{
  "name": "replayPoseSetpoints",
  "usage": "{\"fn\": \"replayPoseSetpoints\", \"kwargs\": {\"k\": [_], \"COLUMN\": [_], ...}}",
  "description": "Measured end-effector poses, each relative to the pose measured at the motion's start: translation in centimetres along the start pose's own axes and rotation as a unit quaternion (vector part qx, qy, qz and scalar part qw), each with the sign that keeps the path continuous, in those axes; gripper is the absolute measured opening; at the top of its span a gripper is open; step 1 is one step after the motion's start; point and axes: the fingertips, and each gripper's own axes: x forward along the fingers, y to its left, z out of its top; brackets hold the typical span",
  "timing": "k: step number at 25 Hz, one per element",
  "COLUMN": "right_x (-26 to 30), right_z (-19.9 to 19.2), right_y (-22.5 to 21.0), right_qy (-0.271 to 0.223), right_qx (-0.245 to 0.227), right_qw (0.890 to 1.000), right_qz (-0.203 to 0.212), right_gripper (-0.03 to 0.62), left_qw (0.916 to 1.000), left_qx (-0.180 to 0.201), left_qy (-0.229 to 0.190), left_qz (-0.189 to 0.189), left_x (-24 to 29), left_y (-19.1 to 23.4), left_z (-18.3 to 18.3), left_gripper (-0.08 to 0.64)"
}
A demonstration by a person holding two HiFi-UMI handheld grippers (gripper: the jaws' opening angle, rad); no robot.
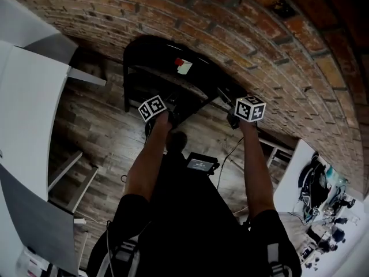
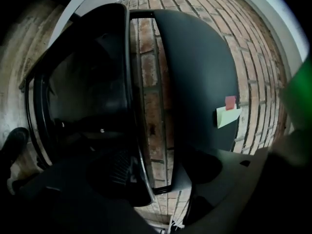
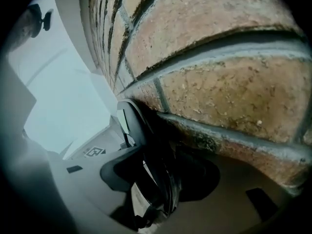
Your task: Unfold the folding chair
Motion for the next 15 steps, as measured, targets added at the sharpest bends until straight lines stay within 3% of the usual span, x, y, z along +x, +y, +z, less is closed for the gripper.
{"fn": "replayPoseSetpoints", "kwargs": {"k": [4,5,6,11,15], "right_x": [-0.2,-0.3,-0.3,-0.9,-1.6], "right_z": [0.2,0.2,0.2,-1.0,-1.2], "right_y": [-0.2,-0.1,0.0,0.3,2.0], "right_qy": [0.001,0.002,0.007,0.054,0.050], "right_qx": [-0.033,-0.050,-0.070,-0.144,-0.160], "right_qw": [0.999,0.999,0.997,0.987,0.985], "right_qz": [0.020,0.021,0.022,0.035,0.048], "right_gripper": [0.193,0.193,0.193,0.172,0.158], "left_qw": [0.9999,0.9998,0.9995,0.9994,0.9950], "left_qx": [-0.005,-0.013,-0.021,-0.029,-0.062], "left_qy": [-0.014,-0.017,-0.017,-0.015,-0.074], "left_qz": [0.000,-0.006,-0.013,-0.011,-0.026], "left_x": [0.5,0.4,0.3,-0.1,-1.5], "left_y": [-0.4,-0.5,-0.5,-0.1,0.3], "left_z": [-0.4,-0.4,-0.4,-0.8,-0.1], "left_gripper": [0.325,0.286,0.193,0.172,0.104]}}
